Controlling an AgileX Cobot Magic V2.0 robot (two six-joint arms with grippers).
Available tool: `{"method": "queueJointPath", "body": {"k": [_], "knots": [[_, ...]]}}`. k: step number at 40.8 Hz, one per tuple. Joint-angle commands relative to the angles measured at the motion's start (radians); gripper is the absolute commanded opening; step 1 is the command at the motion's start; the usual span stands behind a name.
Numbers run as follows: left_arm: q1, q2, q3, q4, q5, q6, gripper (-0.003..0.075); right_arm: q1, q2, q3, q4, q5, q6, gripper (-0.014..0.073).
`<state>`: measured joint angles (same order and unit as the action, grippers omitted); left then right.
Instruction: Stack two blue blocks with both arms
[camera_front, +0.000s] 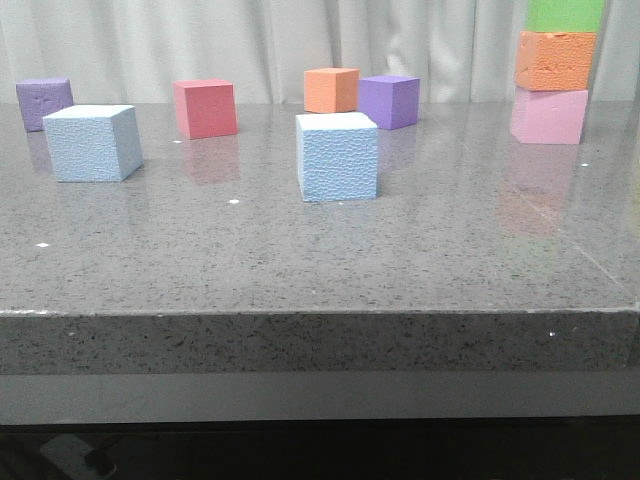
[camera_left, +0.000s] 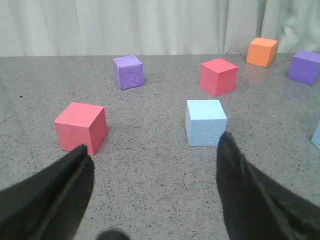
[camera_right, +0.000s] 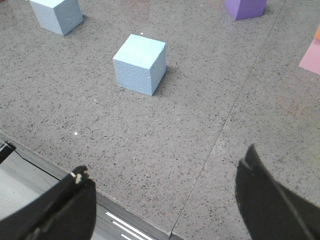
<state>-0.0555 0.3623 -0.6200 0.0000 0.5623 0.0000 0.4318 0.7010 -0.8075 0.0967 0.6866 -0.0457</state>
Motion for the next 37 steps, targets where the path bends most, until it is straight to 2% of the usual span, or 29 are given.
{"method": "queueJointPath", "body": {"k": [1,9,17,29,34,37], "knots": [[-0.009,0.014,-0.026,0.000,-0.078,0.000,0.0511,-0.008,-0.003,-0.024,0.009,-0.059,-0.011,0.0584],[-0.009,0.014,-0.026,0.000,-0.093,0.000,0.0511,-0.008,-0.003,-0.024,0.009,-0.059,-0.011,0.0584],[-0.009,0.032,-0.048,0.012,-0.205,0.006,0.0512,-0.008,-0.003,-0.024,0.009,-0.059,-0.011,0.0584],[-0.022,0.272,-0.252,-0.012,-0.142,0.006,0.0512,-0.008,-0.003,-0.024,0.009,-0.059,-0.011,0.0584],[-0.097,0.404,-0.358,0.007,-0.066,0.006,0.0521,-0.008,-0.003,-0.024,0.009,-0.059,-0.011,0.0584],[-0.144,0.485,-0.428,0.028,-0.014,0.006,0.0554,-0.008,-0.003,-0.024,0.009,-0.059,-0.011,0.0584]]}}
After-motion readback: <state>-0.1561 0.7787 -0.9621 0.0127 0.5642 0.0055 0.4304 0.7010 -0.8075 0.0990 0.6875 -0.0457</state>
